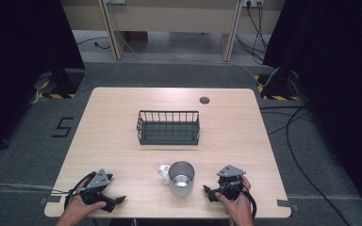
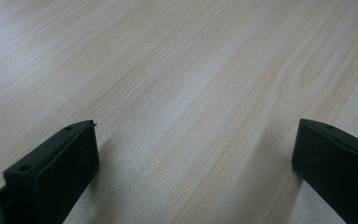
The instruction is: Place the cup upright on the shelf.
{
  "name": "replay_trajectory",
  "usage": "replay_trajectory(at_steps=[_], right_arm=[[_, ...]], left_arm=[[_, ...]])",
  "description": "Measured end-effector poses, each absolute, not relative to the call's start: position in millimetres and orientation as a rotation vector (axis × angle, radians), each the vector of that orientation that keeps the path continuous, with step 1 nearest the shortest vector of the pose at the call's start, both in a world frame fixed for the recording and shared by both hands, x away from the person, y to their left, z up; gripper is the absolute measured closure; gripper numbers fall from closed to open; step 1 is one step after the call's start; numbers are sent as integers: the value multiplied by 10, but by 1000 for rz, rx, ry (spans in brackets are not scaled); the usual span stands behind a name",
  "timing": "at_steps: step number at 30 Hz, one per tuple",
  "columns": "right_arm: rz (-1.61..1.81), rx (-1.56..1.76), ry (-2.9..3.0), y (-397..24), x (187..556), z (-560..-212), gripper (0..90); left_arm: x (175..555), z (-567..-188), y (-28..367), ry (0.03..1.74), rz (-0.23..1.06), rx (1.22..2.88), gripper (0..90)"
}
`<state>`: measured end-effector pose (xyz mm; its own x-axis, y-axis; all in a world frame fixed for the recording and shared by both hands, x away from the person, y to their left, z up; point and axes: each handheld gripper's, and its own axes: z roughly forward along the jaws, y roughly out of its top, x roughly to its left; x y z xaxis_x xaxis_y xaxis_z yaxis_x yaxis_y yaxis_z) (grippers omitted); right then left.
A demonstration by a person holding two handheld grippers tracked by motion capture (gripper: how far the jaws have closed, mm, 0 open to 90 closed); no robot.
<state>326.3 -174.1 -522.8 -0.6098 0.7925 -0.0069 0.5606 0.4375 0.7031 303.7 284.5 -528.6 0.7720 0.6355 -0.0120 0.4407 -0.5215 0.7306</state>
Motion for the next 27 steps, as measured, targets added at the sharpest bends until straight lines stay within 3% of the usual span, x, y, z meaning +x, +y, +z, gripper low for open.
replay_trajectory(at_steps=[5, 9, 27], right_arm=[[973, 1158, 2352, -1746, 3254, -5225, 44], [1010, 1146, 2329, -1760, 3229, -5215, 160], [1186, 1060, 2284, -1733, 2951, -5004, 153]], left_arm=[[3037, -5286, 2845, 798, 330, 2206, 0], [3037, -5286, 2845, 798, 330, 2206, 0], [3037, -5286, 2845, 797, 330, 2206, 0]])
